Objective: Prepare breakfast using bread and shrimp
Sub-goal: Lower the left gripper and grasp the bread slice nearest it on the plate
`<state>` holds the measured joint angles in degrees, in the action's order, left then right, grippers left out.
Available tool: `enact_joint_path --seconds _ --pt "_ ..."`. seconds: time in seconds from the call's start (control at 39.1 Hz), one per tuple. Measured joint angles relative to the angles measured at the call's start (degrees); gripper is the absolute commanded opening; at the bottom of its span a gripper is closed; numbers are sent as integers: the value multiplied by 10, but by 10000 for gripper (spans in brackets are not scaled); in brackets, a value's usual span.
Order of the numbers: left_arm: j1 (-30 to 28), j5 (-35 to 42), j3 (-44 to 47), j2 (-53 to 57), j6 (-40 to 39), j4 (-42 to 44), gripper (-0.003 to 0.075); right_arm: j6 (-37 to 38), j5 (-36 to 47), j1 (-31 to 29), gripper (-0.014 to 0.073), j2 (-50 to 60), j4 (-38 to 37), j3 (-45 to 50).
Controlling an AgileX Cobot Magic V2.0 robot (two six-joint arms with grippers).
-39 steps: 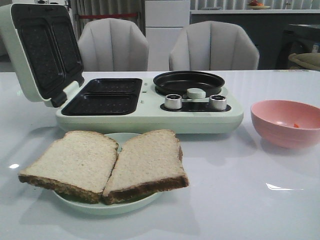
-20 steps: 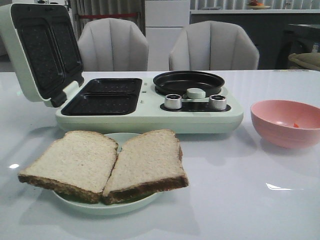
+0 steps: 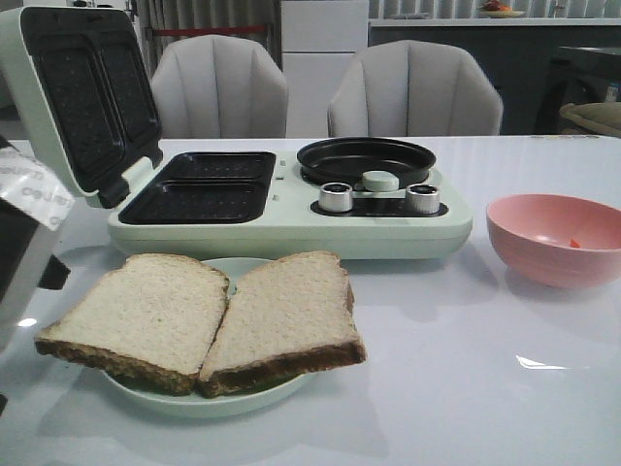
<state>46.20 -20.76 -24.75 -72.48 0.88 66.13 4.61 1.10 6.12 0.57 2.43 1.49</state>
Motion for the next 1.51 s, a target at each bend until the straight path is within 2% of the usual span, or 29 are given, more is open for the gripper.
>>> enact_joint_path --seconds 0.64,0.77,1.13,1.25,1.51 --pt "-24 7 -67 -142 -1 79 562 0 0 0 146 0 0 0" --pt "-31 7 -78 -157 -1 87 480 0 0 0 146 0 0 0" --pt "-38 6 -89 -172 -1 99 162 0 0 0 146 0 0 0" --pt "-38 6 -91 -172 -1 103 118 0 0 0 146 0 0 0" --pt "-34 -3 -91 -138 -15 94 118 0 0 0 146 0 0 0"
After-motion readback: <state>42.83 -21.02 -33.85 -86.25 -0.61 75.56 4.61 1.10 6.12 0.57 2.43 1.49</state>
